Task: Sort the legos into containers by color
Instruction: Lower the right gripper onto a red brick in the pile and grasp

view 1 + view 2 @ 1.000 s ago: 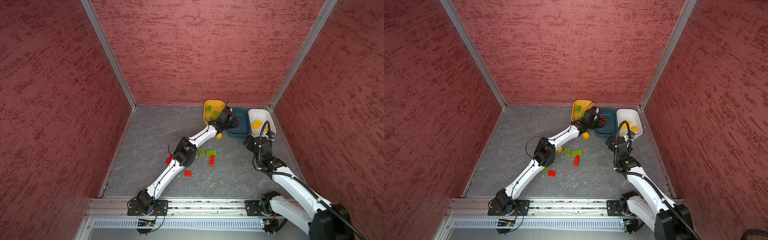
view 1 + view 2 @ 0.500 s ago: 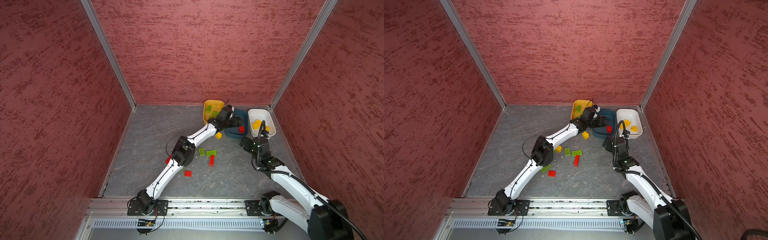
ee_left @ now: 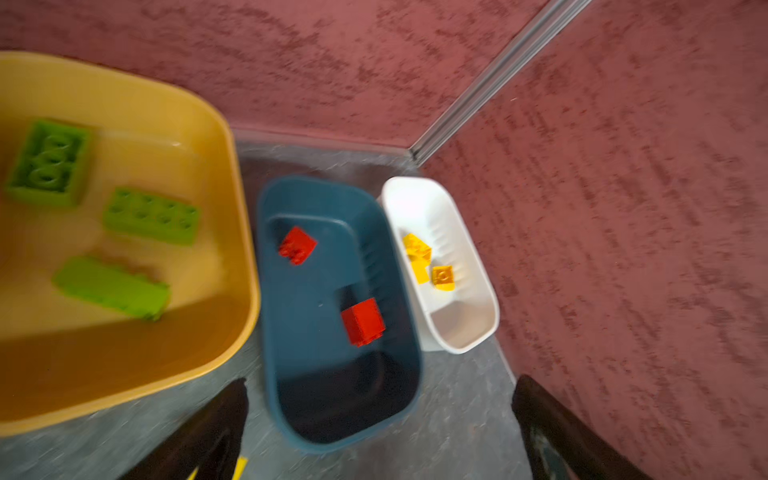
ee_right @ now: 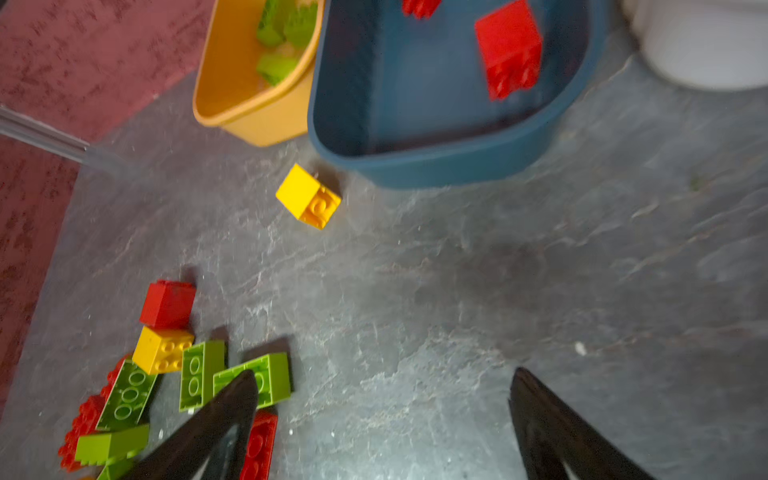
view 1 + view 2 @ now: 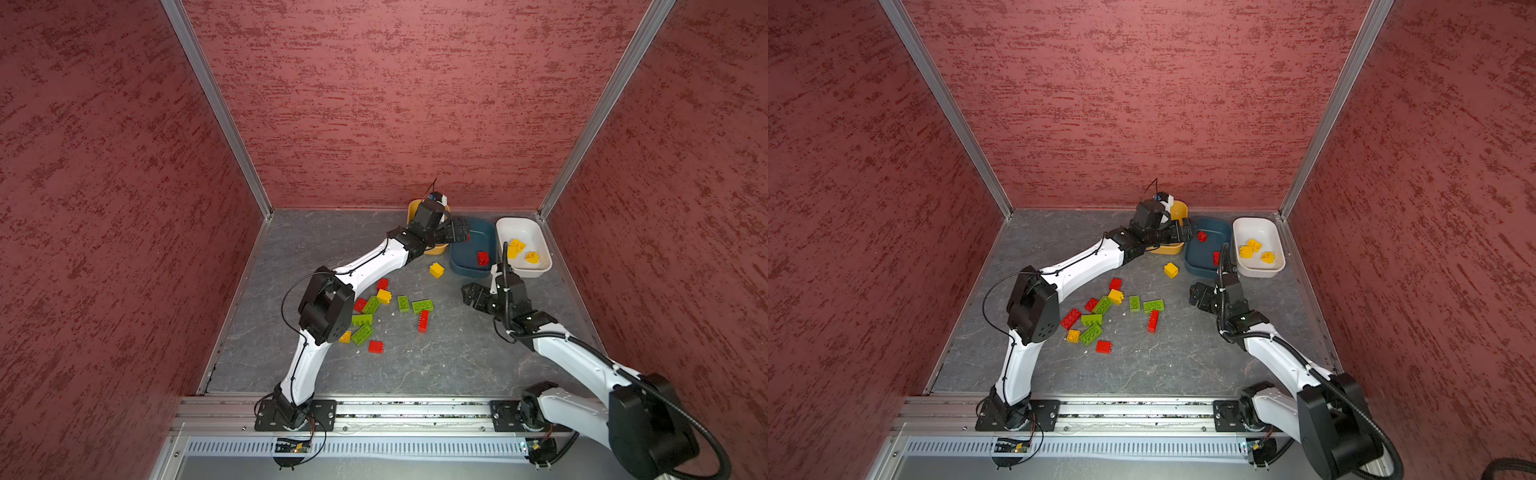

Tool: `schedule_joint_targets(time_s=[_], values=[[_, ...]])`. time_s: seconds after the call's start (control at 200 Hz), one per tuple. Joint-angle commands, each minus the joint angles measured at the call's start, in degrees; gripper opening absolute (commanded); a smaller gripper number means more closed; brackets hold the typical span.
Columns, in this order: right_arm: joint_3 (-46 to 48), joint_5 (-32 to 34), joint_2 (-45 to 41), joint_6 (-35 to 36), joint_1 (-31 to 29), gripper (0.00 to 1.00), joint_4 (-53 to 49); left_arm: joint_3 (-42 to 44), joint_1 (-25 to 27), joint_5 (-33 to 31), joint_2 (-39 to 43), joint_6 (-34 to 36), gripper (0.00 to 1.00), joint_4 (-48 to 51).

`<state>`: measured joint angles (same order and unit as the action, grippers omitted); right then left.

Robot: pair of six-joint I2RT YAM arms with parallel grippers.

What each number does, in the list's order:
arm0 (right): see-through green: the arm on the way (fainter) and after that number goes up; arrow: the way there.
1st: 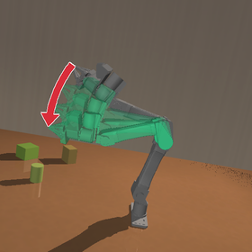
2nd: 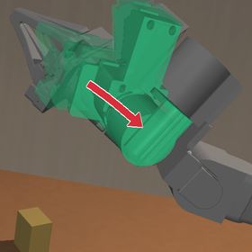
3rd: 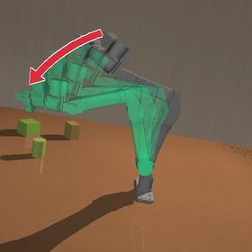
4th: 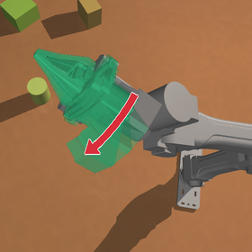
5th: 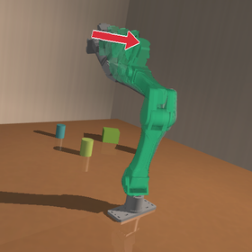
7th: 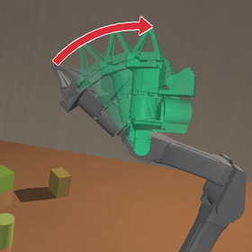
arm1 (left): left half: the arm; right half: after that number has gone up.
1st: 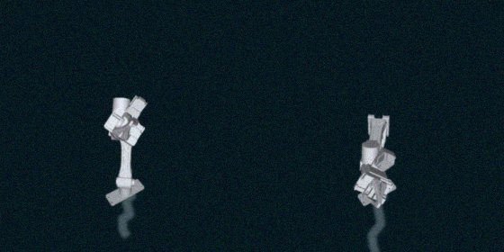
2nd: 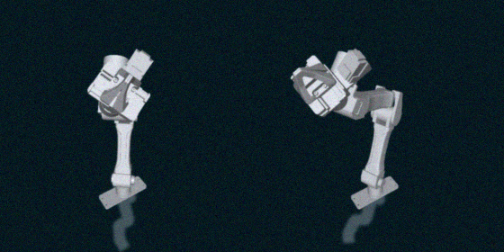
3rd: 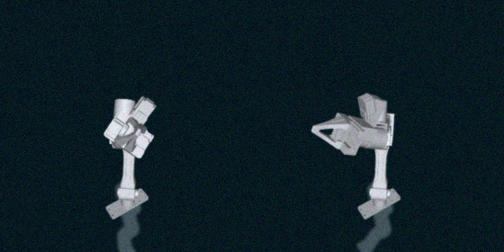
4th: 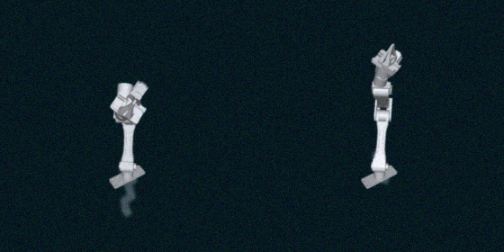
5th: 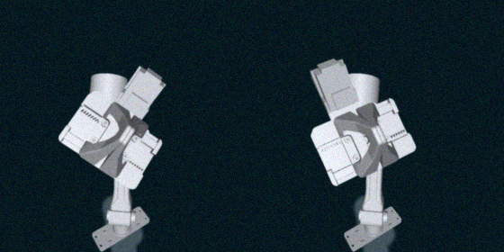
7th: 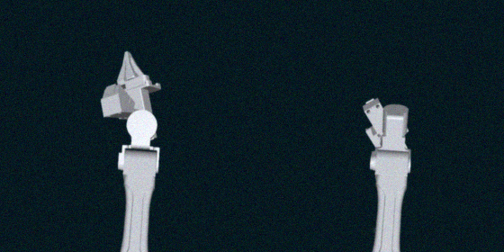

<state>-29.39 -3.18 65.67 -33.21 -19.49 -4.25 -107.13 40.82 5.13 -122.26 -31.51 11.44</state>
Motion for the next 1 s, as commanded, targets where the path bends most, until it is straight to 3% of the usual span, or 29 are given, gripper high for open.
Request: schedule_joint_targets(time_s=[0.0,0.135,0.2,0.421,0.571,0.786,0.997], values=[[-1.32,-5.81,2.40,-3.57,-4.05,0.94,-2.15,7.57,-1.99,-3.40,4.35,1.11,0.99,-1.00],[-3.85,-7.30,6.65,-4.49,-10.74,0.93,-2.54,18.66,-4.64,-5.95,11.92,0.22,0.99,-2.74],[-6.34,-4.46,9.41,-4.43,-14.39,0.92,-4.79,23.46,-5.92,-7.84,15.38,-0.35,0.99,-2.66],[-15.94,4.45,20.05,-2.69,-24.26,0.71,-13.08,34.69,-9.92,-14.41,23.71,-2.45,0.99,-0.61],[-21.95,12.25,25.95,-4.37,-26.64,0.61,-21.75,37.34,-11.52,-16.00,25.44,-4.13,1.00,0.00],[-23.41,9.30,29.15,-3.01,-27.79,0.50,-19.71,36.21,-11.60,-14.93,24.23,-4.48,1.00,-0.16],[-23.92,11.98,30.18,-2.39,-27.89,0.43,-20.61,35.54,-11.48,-14.24,23.29,-4.64,1.00,0.11]])
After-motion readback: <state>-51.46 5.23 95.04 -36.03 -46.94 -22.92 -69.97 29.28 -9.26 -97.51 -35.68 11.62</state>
